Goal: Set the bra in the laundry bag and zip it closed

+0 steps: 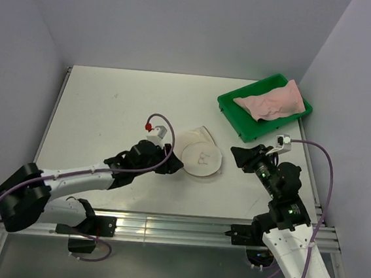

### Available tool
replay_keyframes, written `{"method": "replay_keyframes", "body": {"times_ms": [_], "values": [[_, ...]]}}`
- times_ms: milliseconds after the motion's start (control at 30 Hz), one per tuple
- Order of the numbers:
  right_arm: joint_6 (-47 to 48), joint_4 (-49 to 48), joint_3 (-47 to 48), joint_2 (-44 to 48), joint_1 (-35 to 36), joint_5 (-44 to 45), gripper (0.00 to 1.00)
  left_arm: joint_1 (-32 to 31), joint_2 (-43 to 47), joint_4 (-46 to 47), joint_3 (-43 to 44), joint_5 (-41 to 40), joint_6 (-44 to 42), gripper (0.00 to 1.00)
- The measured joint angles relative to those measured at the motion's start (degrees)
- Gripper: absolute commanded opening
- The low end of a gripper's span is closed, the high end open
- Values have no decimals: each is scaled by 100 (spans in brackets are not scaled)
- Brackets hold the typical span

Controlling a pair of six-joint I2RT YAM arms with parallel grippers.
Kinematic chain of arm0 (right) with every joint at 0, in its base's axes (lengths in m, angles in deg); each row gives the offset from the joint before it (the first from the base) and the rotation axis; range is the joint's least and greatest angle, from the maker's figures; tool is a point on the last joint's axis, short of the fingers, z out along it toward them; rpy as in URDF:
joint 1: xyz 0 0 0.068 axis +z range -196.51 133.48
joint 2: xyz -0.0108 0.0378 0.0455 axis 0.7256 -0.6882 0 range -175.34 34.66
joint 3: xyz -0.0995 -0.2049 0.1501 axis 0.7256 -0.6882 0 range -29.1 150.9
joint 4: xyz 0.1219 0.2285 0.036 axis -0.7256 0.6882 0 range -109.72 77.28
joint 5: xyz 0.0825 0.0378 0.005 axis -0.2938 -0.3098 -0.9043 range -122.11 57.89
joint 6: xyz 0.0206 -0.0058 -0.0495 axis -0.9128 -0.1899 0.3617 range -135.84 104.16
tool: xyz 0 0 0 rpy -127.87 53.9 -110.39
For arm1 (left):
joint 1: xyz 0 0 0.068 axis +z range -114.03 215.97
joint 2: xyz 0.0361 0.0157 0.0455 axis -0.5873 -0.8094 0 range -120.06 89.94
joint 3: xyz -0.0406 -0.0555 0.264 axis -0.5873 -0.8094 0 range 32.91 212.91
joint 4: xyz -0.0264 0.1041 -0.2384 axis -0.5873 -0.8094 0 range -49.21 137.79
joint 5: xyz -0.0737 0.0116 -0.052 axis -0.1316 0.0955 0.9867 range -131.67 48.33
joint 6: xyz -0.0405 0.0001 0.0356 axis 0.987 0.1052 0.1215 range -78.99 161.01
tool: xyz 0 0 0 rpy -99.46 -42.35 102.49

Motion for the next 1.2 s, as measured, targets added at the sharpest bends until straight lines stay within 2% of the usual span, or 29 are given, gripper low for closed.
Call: {"method": "replay_keyframes", "body": {"times_ms": [167, 433, 1000, 1033, 1167, 1200], "values": [[-22, -17, -131, 101, 0, -57, 40, 0, -984, 216, 420, -295, -22, 52], [-42, -20, -164, 133, 0, -118, 40, 94, -1856, 501, 831, -474, -33, 52], [-42, -26, -164, 138, 0, -142, 40, 190, -2599, 769, 887, -614, -184, 50], [-42, -26, -164, 138, 0, -149, 40, 190, -2605, 798, 887, -610, -184, 49], [-42, -42, -175, 138, 0, -160, 39, 190, -2638, 927, 887, -577, -195, 34], [-44, -68, -199, 138, 0, -170, 39, 190, -2640, 955, 887, -557, -201, 25]]}}
